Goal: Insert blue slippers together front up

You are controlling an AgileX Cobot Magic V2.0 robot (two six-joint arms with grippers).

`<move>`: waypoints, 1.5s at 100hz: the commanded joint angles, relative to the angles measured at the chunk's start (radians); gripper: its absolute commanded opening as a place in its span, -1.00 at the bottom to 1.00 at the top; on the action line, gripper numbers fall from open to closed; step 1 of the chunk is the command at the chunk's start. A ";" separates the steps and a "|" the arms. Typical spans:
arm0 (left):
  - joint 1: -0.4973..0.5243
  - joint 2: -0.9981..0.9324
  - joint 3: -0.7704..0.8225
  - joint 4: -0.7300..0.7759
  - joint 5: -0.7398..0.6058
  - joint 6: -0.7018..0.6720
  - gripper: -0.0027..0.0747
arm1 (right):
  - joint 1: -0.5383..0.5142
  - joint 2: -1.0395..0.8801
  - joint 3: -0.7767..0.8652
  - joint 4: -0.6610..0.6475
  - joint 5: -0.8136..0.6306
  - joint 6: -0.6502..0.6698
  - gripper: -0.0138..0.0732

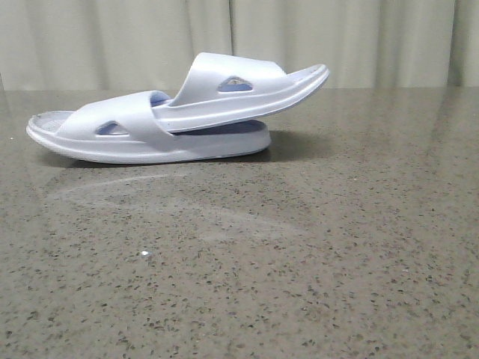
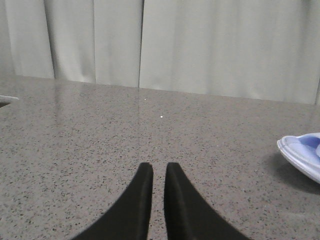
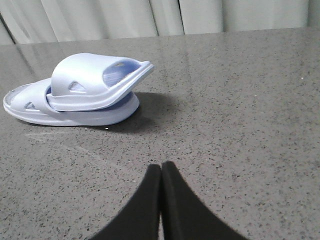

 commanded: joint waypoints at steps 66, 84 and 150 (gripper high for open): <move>0.010 -0.029 0.009 -0.008 0.081 -0.014 -0.89 | 0.001 0.002 -0.028 0.043 -0.010 -0.013 -0.86; 0.010 -0.029 0.009 -0.008 0.081 -0.014 -0.89 | 0.001 0.002 -0.028 0.043 -0.010 -0.013 -0.86; 0.010 -0.029 0.009 -0.008 0.081 -0.014 -0.89 | 0.001 0.002 -0.082 -0.541 -0.301 0.624 -0.86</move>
